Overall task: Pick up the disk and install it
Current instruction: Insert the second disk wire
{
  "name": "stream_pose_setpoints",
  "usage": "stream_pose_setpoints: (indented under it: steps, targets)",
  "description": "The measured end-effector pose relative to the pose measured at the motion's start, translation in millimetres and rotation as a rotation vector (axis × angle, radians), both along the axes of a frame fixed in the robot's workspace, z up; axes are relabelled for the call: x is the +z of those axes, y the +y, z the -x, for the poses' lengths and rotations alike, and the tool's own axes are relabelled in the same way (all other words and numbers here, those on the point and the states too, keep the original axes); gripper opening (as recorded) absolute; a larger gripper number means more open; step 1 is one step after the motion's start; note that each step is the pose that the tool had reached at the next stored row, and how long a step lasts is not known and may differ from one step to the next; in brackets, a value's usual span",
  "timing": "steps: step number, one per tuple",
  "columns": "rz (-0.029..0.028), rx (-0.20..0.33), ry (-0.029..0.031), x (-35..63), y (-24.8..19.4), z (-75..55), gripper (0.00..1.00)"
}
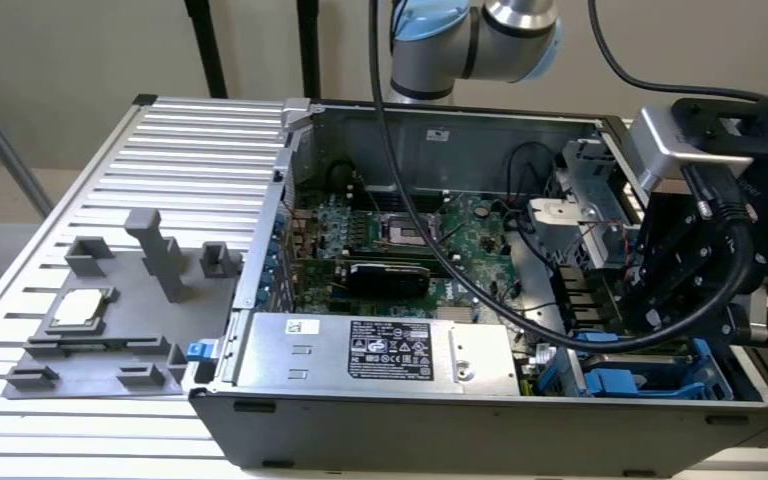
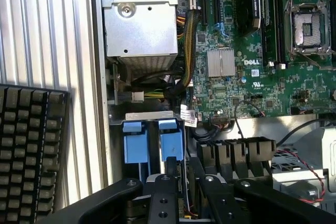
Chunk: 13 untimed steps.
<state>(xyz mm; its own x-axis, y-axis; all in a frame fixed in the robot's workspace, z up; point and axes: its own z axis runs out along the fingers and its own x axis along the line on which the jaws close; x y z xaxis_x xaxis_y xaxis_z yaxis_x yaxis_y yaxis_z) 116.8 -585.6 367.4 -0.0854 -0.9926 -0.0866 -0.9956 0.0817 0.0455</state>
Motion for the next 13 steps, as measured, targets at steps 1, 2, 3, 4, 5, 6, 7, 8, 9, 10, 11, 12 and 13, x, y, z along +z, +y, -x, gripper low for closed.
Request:
stream_pose_setpoints:
  steps: [1,2,3,4,5,6,7,8,9,10,11,12,13]
  targets:
    - [0.0,0.0,0.0,0.0,0.0,0.0,0.24]
    - [0.0,0.0,0.0,0.0,0.0,0.0,0.24]
    - [0.0001,0.0,0.0,0.0,0.0,0.0,0.24]
    - [0.0001,0.0,0.0,0.0,0.0,0.0,0.24]
    - [0.0001,0.0,0.0,0.0,0.0,0.0,0.24]
    - [0.0,0.0,0.0,0.0,0.0,0.0,0.24]
    - [0.0001,0.0,0.0,0.0,0.0,0.0,0.24]
    - [0.0,0.0,0.0,0.0,0.0,0.0,0.24]
    - [-0.0001,0.0,0.0,0.0,0.1,0.0,0.24]
    - [0.0,0.0,0.0,0.0,0.1,0.0,0.24]
    - [0.0,0.0,0.0,0.0,0.1,0.0,0.24]
    - [0.0002,0.0,0.0,0.0,0.9,0.0,0.24]
    - [0.0001,0.0,0.0,0.5,2.1,0.0,0.24]
